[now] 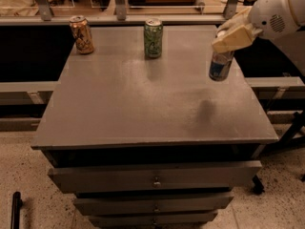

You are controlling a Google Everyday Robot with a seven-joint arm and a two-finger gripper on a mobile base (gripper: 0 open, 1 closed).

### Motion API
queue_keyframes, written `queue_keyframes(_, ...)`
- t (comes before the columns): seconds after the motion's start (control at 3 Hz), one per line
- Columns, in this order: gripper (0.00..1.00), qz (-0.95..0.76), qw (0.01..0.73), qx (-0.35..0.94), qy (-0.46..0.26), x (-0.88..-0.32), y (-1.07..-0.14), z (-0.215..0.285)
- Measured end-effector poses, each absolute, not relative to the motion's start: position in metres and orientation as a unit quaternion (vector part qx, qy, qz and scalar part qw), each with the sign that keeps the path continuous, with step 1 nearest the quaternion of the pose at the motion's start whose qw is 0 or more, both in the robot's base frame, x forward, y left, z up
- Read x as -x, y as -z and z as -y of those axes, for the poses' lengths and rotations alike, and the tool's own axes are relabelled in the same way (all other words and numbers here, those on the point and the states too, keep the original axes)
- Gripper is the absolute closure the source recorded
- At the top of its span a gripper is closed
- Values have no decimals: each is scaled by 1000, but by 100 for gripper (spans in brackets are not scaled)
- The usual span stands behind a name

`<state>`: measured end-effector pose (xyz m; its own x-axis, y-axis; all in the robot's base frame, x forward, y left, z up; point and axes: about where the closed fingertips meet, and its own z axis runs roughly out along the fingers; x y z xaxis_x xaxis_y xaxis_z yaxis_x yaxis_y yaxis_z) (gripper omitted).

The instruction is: Move redbull can near green can

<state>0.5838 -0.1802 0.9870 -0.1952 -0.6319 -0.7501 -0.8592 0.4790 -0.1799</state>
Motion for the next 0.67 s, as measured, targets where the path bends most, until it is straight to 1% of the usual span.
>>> queue_keyframes(0.33,100,-758,415,486,-133,-629,-1012,178)
queue_keyframes(0.67,100,-745,443,474,-153,-662,-1032,163)
